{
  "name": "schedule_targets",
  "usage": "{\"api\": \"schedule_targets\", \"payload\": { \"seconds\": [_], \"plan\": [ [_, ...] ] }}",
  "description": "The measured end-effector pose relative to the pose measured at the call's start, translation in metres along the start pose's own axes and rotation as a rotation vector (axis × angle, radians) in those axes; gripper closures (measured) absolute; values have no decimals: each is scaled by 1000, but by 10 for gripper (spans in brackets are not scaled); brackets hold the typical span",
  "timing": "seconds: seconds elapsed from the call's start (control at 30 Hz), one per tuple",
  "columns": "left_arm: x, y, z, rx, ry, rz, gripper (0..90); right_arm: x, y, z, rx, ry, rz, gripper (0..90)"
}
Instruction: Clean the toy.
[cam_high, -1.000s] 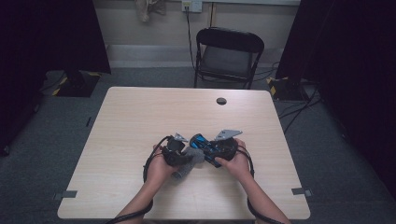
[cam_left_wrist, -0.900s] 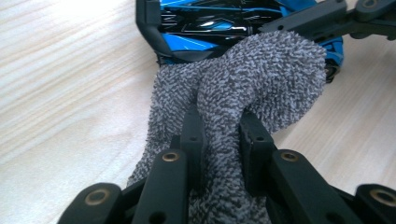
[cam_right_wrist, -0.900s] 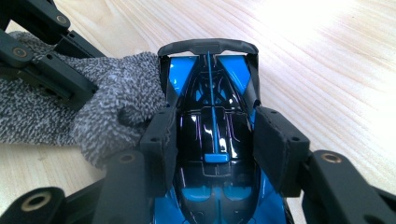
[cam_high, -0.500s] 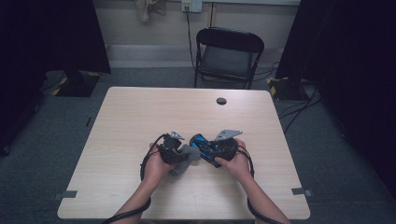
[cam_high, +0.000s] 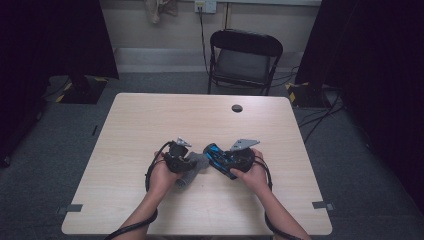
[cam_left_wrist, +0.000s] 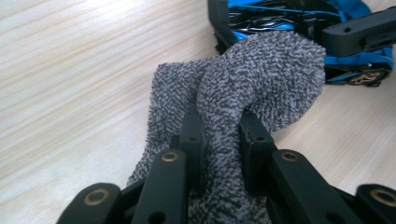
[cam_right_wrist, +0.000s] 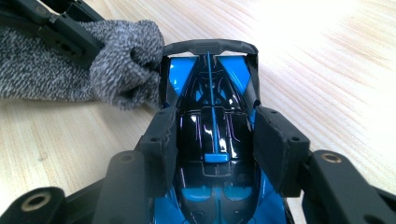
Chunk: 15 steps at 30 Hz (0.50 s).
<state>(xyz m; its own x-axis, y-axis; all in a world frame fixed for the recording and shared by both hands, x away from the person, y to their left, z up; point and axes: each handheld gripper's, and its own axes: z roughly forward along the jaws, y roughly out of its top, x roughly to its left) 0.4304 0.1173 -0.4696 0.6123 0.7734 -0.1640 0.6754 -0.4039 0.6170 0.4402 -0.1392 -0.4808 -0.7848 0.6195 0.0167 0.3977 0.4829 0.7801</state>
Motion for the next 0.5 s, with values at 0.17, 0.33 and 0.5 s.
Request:
{"api": "schedule_targets", "payload": {
  "seconds": [0.17, 0.33, 0.5],
  "plan": [
    [8, -2, -4, 0, 10, -21, 745, 0, 0, 0, 1, 2, 4, 510],
    [15, -7, -11, -5, 9, -30, 744, -1, 0, 0, -2, 3, 5, 510],
    [19, -11, -19, -7, 4, -34, 744, 0, -1, 0, -4, 3, 5, 510]
  ]
}}
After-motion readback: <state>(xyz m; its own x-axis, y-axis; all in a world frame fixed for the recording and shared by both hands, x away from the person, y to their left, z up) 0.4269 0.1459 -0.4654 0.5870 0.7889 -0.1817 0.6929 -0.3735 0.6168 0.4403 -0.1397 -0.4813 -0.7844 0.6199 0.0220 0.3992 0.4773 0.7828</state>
